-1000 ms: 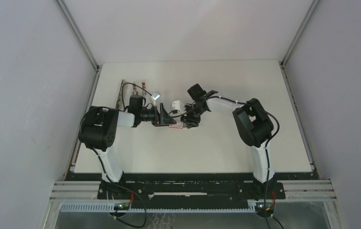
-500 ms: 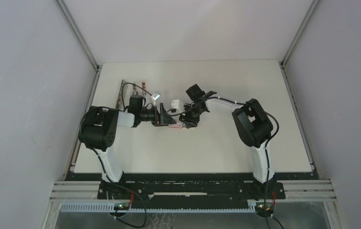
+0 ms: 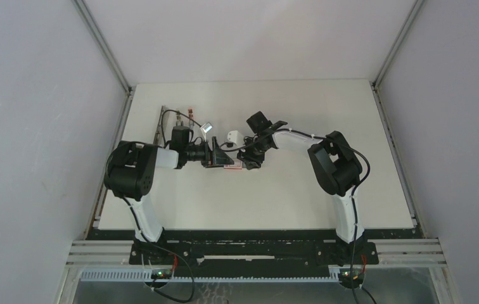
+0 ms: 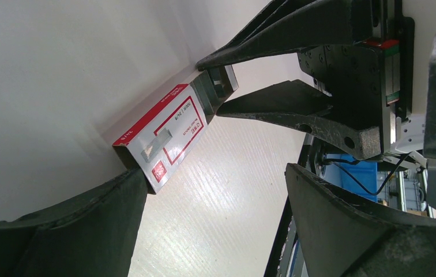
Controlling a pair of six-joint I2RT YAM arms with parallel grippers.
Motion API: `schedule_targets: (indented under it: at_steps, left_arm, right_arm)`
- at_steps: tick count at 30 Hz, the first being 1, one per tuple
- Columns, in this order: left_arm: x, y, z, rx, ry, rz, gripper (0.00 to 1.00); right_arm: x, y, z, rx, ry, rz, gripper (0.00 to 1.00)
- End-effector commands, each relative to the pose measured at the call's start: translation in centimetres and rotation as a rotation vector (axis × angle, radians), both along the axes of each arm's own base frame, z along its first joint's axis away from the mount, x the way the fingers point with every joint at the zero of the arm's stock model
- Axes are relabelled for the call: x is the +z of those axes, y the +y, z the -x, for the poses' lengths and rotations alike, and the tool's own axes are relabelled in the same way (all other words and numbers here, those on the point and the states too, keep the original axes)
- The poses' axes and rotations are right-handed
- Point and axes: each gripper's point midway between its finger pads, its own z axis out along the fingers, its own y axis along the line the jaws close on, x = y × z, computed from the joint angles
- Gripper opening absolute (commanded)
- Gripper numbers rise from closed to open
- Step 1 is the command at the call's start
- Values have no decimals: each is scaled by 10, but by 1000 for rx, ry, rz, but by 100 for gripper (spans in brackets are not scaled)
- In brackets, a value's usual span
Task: Unload the staples from the stapler
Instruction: Close the staple box at the center of the board.
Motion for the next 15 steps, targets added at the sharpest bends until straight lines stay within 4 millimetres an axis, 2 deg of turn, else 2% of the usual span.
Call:
schedule_targets:
  at_steps: [1,15]
  left_arm:
    - [2,1,0,3,-12,14,93]
    - [0,1,0,2,1,16,93]
  right_arm:
    - [16,12,-8,-5,-27,-41,42]
    - [16,20,-8,33,-44,-39,43]
